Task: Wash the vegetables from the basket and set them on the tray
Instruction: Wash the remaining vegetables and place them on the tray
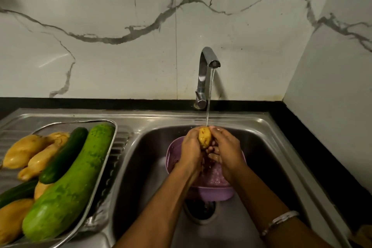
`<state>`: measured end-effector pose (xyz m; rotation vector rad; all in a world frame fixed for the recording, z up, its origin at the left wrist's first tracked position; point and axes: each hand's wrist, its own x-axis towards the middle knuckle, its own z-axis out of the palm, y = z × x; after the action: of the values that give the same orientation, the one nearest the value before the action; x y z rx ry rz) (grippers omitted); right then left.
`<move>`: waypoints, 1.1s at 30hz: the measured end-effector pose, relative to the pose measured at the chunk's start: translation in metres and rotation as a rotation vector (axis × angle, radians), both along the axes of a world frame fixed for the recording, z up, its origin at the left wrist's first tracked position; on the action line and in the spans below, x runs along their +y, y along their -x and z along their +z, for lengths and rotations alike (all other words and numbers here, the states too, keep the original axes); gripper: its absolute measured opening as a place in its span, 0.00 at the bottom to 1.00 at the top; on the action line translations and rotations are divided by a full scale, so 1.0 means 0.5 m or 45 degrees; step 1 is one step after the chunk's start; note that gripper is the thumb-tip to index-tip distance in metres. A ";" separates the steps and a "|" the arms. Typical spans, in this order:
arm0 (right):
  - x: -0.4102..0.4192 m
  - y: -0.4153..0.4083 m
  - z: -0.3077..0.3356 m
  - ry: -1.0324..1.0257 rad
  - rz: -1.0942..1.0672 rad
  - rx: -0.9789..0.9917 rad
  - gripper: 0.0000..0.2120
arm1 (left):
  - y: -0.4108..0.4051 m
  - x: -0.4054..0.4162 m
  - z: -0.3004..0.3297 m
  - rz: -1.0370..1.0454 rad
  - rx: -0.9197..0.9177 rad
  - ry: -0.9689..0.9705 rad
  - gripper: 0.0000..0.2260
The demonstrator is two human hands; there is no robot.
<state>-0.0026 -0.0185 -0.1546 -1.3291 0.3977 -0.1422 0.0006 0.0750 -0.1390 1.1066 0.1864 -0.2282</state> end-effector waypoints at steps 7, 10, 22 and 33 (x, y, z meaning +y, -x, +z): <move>0.008 -0.027 -0.014 0.098 -0.093 -0.069 0.05 | -0.011 0.007 -0.001 0.008 -0.221 -0.215 0.14; 0.008 -0.023 -0.015 0.168 -0.082 -0.122 0.07 | -0.008 0.009 0.009 -0.034 -0.282 -0.230 0.14; 0.033 -0.017 0.010 -0.114 0.031 0.037 0.14 | -0.004 0.000 -0.011 0.004 -0.437 -0.409 0.09; 0.064 0.003 0.005 0.339 -0.024 -0.085 0.09 | -0.026 0.018 -0.029 0.062 -0.023 -0.283 0.15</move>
<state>-0.0040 0.0132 -0.1523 -1.5784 0.3428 -0.2616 0.0136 0.0838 -0.1535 1.3227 0.2263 -0.1566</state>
